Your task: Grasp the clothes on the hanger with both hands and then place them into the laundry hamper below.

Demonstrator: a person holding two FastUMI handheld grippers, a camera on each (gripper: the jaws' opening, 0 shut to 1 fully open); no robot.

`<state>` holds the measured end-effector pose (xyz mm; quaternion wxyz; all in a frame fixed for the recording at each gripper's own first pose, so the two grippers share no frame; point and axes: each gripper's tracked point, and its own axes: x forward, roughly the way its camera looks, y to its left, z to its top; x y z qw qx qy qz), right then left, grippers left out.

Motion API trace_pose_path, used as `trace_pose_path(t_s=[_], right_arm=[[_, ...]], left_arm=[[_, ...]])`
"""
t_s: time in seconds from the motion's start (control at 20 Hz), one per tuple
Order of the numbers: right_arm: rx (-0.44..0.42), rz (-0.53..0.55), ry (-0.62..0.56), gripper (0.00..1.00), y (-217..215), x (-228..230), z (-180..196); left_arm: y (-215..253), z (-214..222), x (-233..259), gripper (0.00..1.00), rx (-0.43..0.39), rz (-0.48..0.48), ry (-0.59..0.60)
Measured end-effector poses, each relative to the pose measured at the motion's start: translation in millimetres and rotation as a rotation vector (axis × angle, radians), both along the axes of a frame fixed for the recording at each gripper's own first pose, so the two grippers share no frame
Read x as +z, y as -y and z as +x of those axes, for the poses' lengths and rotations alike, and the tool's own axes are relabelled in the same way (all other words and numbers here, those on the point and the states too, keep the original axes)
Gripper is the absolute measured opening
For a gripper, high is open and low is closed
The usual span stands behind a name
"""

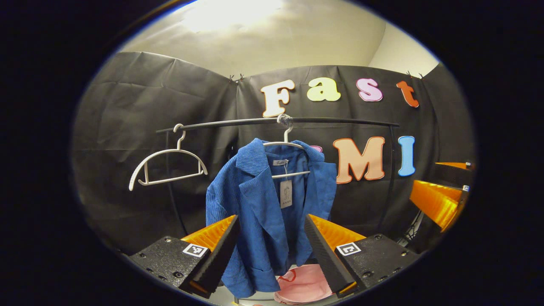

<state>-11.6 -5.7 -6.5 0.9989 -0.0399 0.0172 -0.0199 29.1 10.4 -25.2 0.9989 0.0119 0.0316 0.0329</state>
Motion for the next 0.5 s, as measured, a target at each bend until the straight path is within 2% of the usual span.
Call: trace_pose_path(t_s=[0.35, 0.5], right_arm=[[0.024, 0.003, -0.029, 0.98, 18.7, -4.5, -11.0], [0.002, -0.010, -0.034, 0.99, 32.1, -5.6, -15.4]], left_arm=[[1.8, 44.0, -14.8, 0.94, 0.097, 0.012, -0.003], [-2.0, 68.8, -17.1, 0.95, 0.138, 0.013, 0.006]])
